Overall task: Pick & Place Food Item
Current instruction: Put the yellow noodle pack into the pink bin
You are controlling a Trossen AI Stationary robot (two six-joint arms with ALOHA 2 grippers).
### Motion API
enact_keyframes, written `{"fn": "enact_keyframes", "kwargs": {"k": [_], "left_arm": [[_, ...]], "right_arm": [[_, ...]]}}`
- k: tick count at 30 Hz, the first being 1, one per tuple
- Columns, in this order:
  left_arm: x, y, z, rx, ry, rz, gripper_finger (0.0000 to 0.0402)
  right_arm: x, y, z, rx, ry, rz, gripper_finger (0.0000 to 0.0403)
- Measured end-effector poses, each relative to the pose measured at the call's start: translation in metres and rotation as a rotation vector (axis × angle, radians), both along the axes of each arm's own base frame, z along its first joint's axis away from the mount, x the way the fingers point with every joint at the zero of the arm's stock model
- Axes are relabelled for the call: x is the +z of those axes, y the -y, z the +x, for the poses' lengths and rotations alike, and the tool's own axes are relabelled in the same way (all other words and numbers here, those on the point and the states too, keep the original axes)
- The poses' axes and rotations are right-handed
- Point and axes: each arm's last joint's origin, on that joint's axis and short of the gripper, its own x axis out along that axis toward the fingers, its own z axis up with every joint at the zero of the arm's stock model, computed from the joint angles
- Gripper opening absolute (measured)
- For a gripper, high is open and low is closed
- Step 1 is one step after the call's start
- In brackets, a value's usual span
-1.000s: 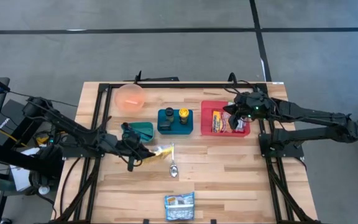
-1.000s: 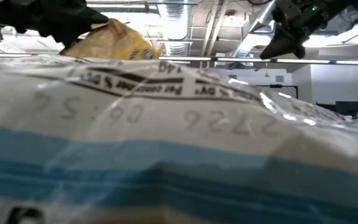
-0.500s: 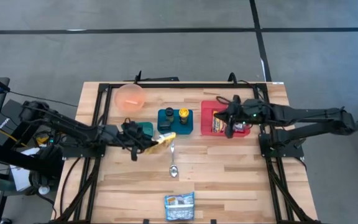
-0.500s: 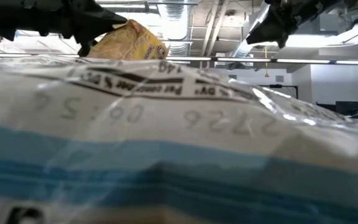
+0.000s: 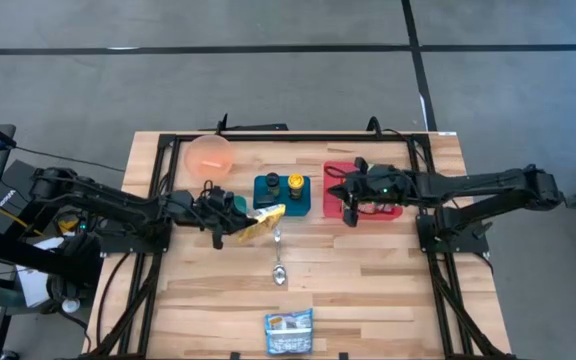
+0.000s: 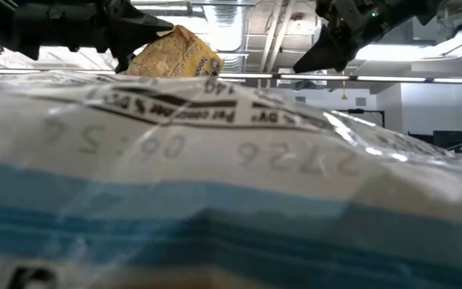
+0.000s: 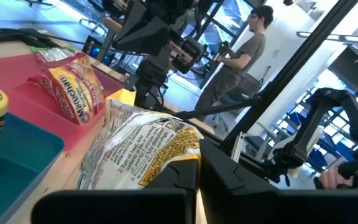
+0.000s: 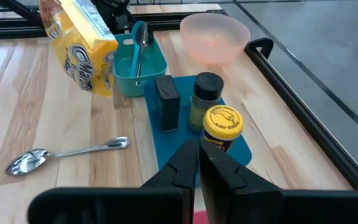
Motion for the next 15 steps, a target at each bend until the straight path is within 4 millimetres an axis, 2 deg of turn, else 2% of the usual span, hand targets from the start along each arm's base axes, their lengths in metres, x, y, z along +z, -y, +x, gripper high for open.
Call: {"fn": "enact_keyframes", "kwargs": {"k": [7, 15], "left_arm": [[0.002, -0.004, 0.025, -0.05, -0.044, -0.001, 0.0], [0.0, -0.01, 0.05, -0.104, -0.086, -0.002, 0.0]], "right_arm": [[-0.008, -0.002, 0.009, 0.017, -0.011, 0.004, 0.0012], [-0.007, -0.007, 0.009, 0.115, 0.0, 0.1, 0.0019]]}}
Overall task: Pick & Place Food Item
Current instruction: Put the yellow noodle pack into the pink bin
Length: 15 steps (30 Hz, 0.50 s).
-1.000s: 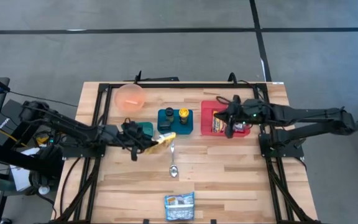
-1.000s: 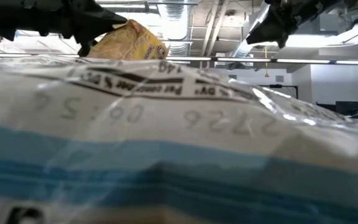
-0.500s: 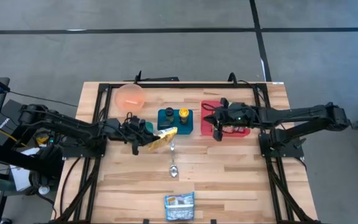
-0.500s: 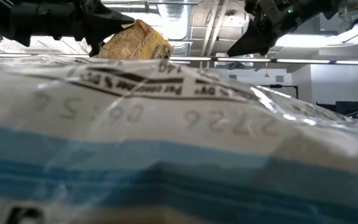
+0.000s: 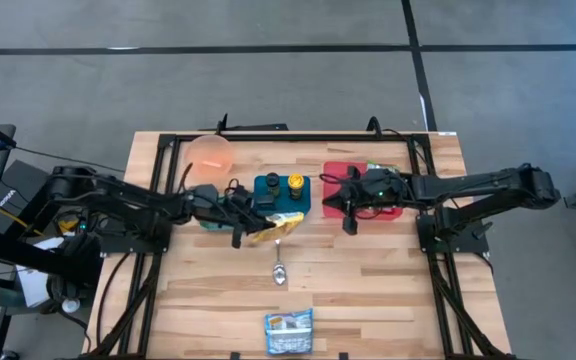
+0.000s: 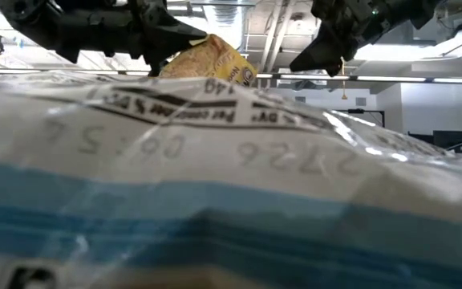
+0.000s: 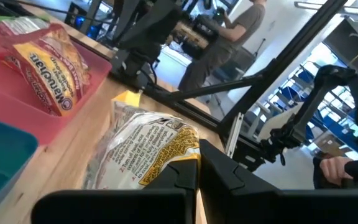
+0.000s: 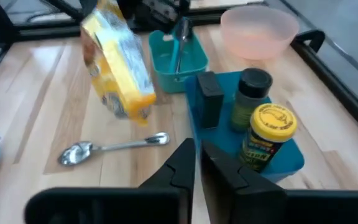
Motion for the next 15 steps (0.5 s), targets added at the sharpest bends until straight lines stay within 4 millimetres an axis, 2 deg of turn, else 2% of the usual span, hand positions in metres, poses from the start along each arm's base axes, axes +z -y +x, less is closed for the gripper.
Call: {"fn": "enact_keyframes", "kwargs": {"k": [4, 12, 15], "left_arm": [[-0.001, -0.005, 0.009, -0.014, -0.013, -0.006, 0.0], [0.001, -0.009, 0.023, -0.037, -0.017, -0.012, 0.0], [0.003, -0.009, 0.025, -0.054, -0.01, -0.013, 0.0]], "right_arm": [[0.0, -0.002, 0.0, 0.007, 0.0, 0.001, 0.0053], [-0.002, -0.013, 0.002, 0.084, -0.007, 0.008, 0.0159], [-0.002, -0.019, 0.002, 0.13, -0.009, -0.012, 0.0187]]}}
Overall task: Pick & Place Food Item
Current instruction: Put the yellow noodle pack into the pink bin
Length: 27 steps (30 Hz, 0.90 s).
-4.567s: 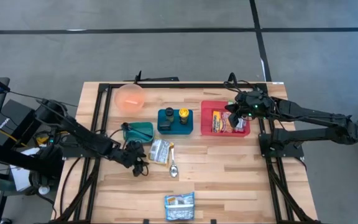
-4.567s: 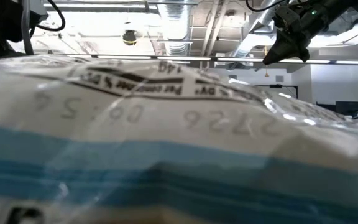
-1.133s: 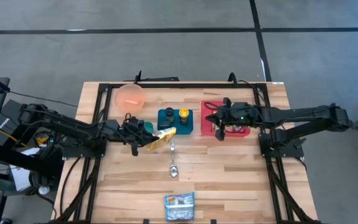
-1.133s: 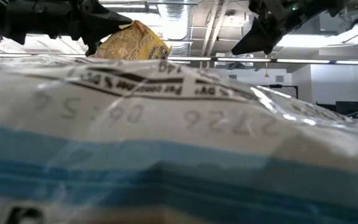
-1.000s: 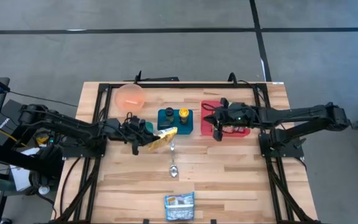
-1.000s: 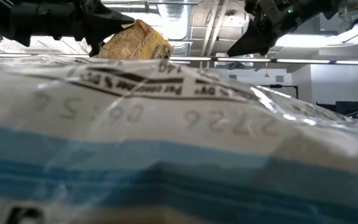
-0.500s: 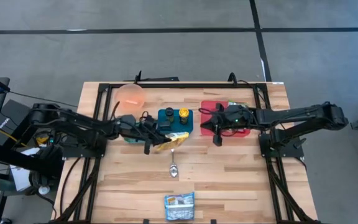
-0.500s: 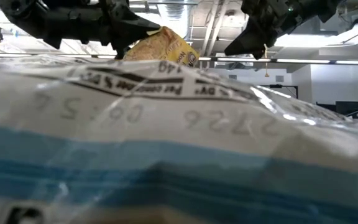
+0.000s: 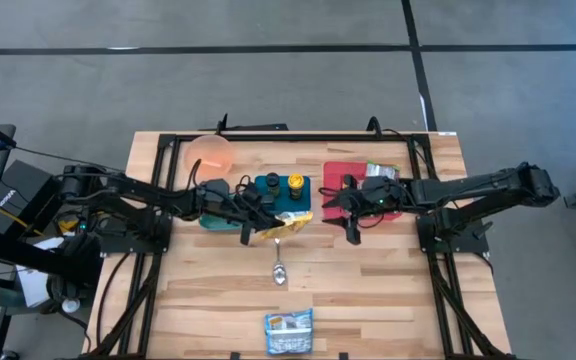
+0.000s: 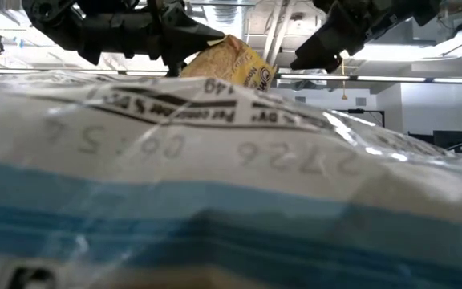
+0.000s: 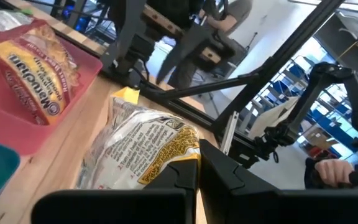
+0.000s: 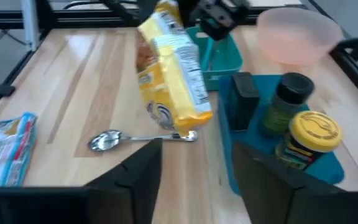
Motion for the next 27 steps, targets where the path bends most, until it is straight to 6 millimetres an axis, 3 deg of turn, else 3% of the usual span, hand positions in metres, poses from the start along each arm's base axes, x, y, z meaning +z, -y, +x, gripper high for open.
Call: {"fn": "enact_keyframes", "kwargs": {"k": [5, 13, 27], "left_arm": [[0.004, 0.0, 0.002, 0.0, 0.013, 0.002, 0.0], [0.005, 0.0, 0.002, 0.0, 0.016, 0.003, 0.0], [-0.012, 0.0, 0.016, -0.008, 0.042, -0.021, 0.0]], "right_arm": [[-0.001, -0.007, 0.004, 0.026, 0.016, -0.002, 0.0203], [-0.003, -0.008, 0.012, 0.021, 0.054, -0.008, 0.0192], [-0.003, -0.008, 0.012, 0.001, 0.048, -0.003, 0.0184]]}}
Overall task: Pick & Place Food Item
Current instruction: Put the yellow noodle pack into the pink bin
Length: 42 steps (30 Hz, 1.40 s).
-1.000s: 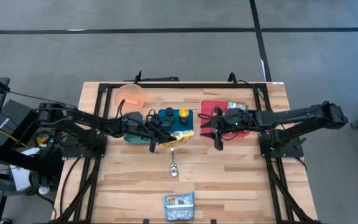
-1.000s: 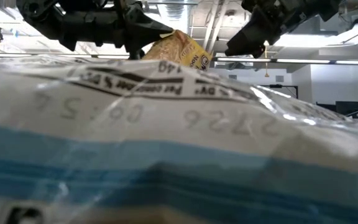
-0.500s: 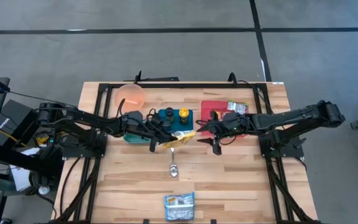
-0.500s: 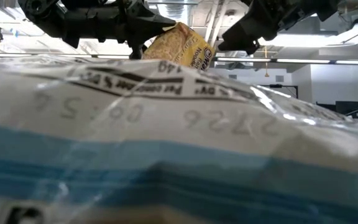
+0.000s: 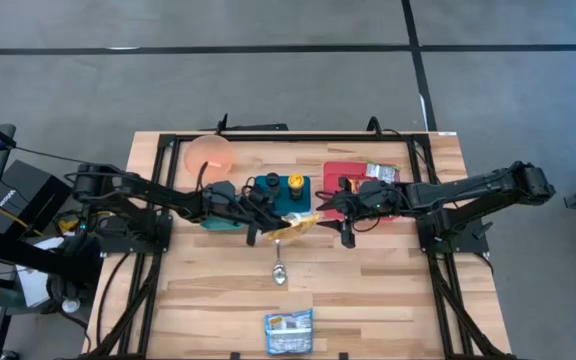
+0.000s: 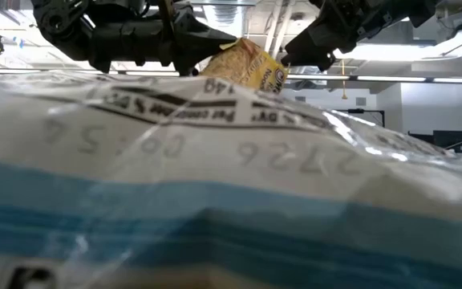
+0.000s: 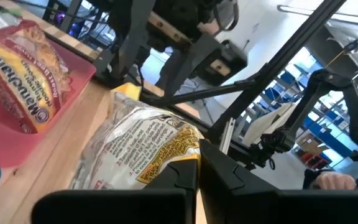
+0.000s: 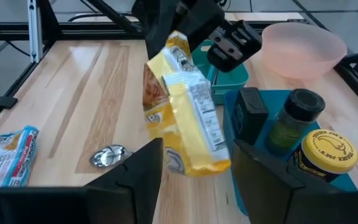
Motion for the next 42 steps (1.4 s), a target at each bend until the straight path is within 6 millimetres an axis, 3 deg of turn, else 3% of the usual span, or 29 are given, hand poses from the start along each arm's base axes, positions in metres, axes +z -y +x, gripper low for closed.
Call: {"fn": "enact_keyframes", "kwargs": {"k": [18, 23, 32, 42], "left_arm": [[0.012, 0.005, 0.011, -0.041, -0.026, 0.01, 0.0], [0.013, 0.005, 0.015, -0.041, -0.024, 0.01, 0.0], [0.008, 0.005, 0.026, -0.059, -0.041, 0.011, 0.0], [0.002, 0.005, 0.029, -0.07, -0.062, 0.009, 0.0]], "right_arm": [[-0.005, 0.0, -0.002, -0.011, -0.056, 0.028, 0.0239], [-0.007, -0.001, -0.002, -0.006, -0.067, 0.019, 0.0239], [-0.028, -0.001, 0.012, -0.006, -0.141, 0.013, 0.0239], [-0.029, -0.001, 0.008, -0.008, -0.173, 0.017, 0.0231]]}}
